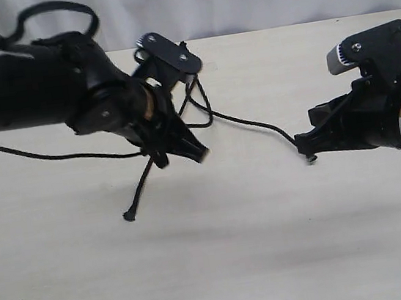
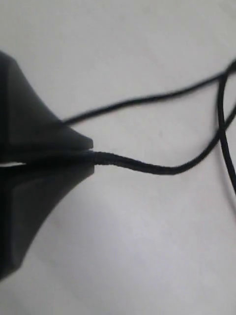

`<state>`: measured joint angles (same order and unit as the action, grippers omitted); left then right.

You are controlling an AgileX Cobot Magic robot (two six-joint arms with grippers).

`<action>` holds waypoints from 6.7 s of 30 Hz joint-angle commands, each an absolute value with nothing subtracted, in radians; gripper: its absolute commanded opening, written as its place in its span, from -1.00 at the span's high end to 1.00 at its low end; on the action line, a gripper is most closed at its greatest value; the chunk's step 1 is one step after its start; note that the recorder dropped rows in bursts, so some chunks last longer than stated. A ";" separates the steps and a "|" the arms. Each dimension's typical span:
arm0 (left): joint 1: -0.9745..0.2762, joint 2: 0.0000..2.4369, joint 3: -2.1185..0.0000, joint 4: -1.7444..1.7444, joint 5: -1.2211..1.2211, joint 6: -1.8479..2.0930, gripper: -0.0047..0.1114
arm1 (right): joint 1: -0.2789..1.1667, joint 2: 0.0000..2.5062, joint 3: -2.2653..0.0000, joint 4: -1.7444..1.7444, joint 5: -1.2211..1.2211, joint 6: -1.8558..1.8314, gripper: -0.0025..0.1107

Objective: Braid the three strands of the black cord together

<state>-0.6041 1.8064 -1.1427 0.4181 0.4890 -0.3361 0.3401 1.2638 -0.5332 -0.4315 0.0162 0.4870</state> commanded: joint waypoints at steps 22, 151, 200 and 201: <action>-0.355 2.043 -1.140 0.426 0.510 -0.373 0.74 | 0.334 1.256 -0.529 -0.438 0.012 0.475 0.88; -0.070 1.171 -0.709 0.478 0.120 -0.478 0.92 | 0.468 2.152 -1.471 -0.149 0.864 -0.087 0.60; -0.070 1.171 -0.709 0.453 0.120 -0.477 0.92 | 0.466 0.569 -0.071 0.037 -0.062 0.113 0.88; -0.070 1.171 -0.709 0.453 0.120 -0.477 0.92 | 0.466 0.542 -0.041 0.061 -0.087 0.088 0.88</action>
